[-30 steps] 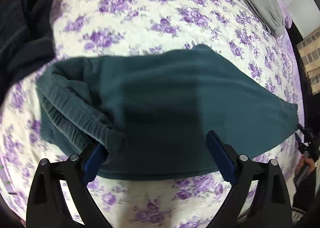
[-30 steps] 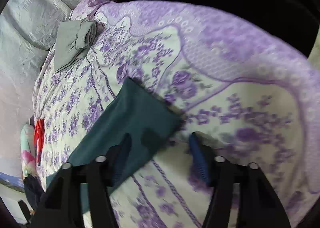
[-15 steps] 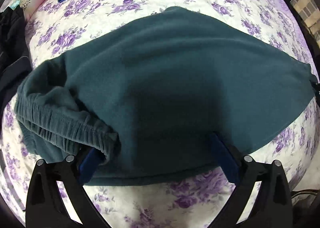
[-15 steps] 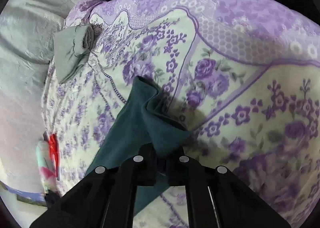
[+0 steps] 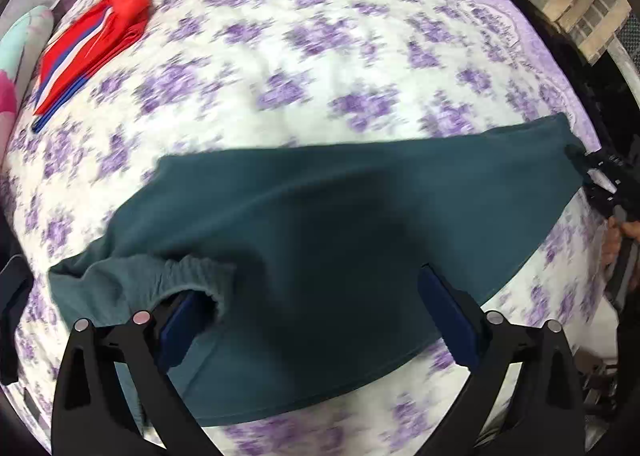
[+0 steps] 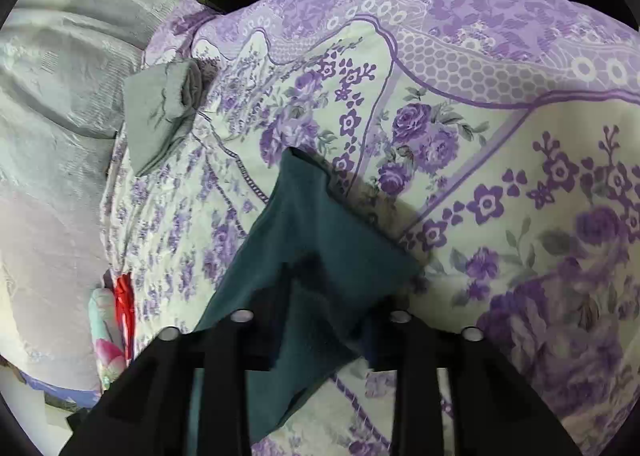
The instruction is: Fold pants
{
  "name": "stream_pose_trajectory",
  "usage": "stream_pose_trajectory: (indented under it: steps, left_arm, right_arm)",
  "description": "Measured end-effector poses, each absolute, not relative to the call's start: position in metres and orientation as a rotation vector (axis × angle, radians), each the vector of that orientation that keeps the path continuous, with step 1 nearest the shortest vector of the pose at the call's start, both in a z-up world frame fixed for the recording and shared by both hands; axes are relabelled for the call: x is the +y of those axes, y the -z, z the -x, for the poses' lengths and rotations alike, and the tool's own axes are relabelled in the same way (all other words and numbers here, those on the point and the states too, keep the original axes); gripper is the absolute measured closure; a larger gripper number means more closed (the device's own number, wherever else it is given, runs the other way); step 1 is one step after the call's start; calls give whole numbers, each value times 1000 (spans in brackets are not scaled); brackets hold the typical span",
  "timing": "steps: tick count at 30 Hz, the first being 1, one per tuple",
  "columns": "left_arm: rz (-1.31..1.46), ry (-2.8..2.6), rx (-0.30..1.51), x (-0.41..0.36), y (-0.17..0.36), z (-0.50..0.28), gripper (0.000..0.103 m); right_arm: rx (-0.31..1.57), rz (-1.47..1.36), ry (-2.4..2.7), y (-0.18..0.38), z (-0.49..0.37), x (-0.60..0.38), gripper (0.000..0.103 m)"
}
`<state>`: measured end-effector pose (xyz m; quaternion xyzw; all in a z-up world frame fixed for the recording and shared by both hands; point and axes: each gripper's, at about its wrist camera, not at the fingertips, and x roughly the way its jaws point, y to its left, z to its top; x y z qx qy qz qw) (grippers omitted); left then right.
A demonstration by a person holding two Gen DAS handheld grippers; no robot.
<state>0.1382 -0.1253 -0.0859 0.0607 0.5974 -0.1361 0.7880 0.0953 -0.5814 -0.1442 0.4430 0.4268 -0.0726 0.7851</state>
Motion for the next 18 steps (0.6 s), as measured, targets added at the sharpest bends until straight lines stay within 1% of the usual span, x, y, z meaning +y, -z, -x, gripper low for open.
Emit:
stream_pose_trajectory:
  steps: [1,3,8,13,15,18]
  left_arm:
    - [-137,255,1292,-112,88,-137,6]
    - [-116,195,1301,-82,87,-131,6]
    - [11,-5,1263,7,72,-103,6]
    - [142,-114,1224,76,58,-73,6]
    - [183,-117,1213,92,55,-61,6]
    - [171,-72,1234,92,60,-49,6]
  right_arm:
    - [921,-951,151,143,-94,-582,59]
    - [926,-941,147,139,-92,-583,52]
    - [945,-920,156,137,-95,-585,49]
    - [980,-857,177,132,-111,-574,35]
    - [995,-828,182,131,-118,-569,32]
    - [1012,-794,201,130,-123,-564,30]
